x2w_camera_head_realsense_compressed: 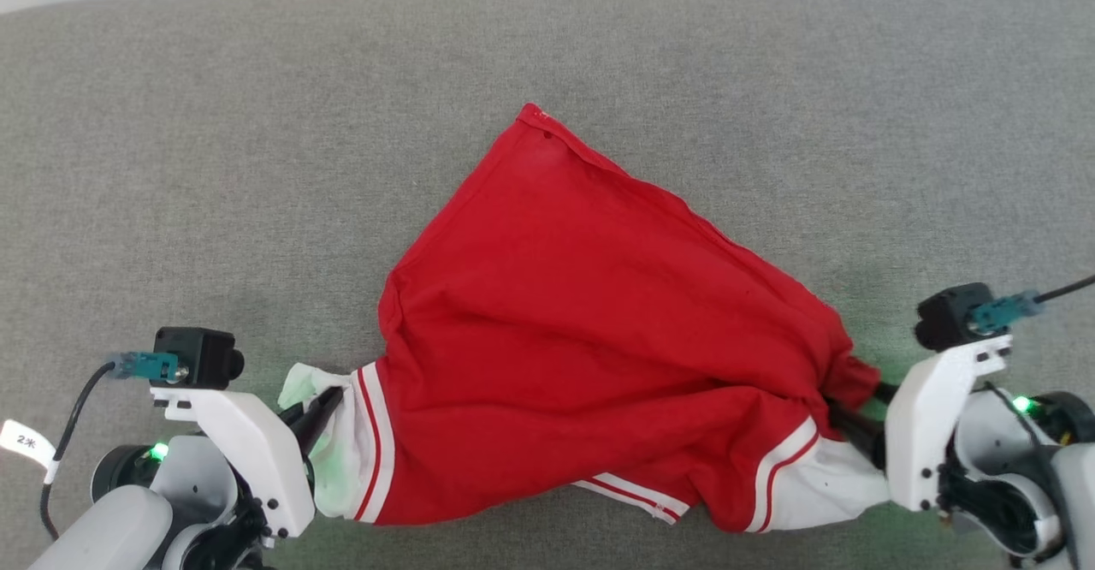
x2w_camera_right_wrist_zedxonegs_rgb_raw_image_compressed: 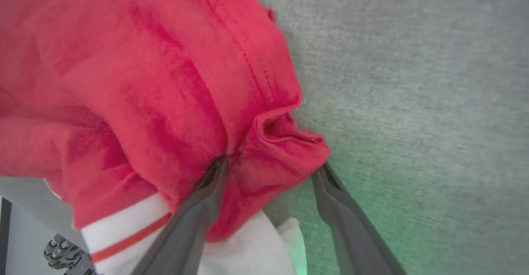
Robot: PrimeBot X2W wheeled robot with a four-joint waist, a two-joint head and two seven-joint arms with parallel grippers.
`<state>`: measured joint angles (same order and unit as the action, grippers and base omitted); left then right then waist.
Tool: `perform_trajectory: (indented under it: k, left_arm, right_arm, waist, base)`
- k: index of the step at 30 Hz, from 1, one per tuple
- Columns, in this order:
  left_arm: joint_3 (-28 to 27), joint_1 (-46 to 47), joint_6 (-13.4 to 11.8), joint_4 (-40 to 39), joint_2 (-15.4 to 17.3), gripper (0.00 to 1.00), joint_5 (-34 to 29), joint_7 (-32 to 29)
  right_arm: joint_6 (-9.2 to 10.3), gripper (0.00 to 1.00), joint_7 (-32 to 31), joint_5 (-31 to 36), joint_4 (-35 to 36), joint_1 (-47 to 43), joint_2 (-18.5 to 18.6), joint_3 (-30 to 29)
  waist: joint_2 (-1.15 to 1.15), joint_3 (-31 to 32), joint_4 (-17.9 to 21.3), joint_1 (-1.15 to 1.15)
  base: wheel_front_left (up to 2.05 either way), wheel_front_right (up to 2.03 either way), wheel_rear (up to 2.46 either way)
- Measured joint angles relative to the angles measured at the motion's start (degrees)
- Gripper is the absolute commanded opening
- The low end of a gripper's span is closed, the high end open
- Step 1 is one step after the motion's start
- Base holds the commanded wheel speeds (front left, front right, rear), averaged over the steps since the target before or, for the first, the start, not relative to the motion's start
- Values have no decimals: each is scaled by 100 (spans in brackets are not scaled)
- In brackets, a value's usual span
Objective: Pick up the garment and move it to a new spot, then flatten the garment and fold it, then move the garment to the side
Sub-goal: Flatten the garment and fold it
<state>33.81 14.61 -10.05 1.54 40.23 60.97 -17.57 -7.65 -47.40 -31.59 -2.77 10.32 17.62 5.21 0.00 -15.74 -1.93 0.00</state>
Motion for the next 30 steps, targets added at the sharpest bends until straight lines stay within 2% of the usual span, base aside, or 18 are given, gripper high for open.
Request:
perform_trajectory:
  k: [5,6,11,15,21,30]
  left_arm:
    - [23,-91,-19,-12,14,0,-16,19]
    - [27,-101,-38,-19,20,0,-16,20]
    - [54,-131,-54,-46,5,0,-16,21]
    - [101,-111,-37,-53,-29,0,-46,18]
    - [209,26,57,-12,-108,0,-103,-16]
    - [537,462,380,263,-524,0,-244,-112]
  right_arm:
    - [15,100,-33,5,515,-118,-16,-254]
    - [15,100,-130,-1,862,-162,-55,-355]
    - [15,100,-199,22,1736,-162,-129,-570]
    - [15,100,-48,163,2011,90,-116,-569]
    - [15,100,311,355,1761,649,43,-221]
    - [15,100,762,349,85,2082,281,682]
  waist:
    - [0,79,-21,0]
    - [0,108,-32,0]
    - [0,141,-97,0]
    - [0,137,-205,0]
    - [0,90,-448,0]
    - [0,-60,-1135,0]
  base:
    - [0,0,0]
    - [0,0,0]
    - [0,0,0]
    - [0,0,0]
    - [0,0,0]
    - [0,0,0]
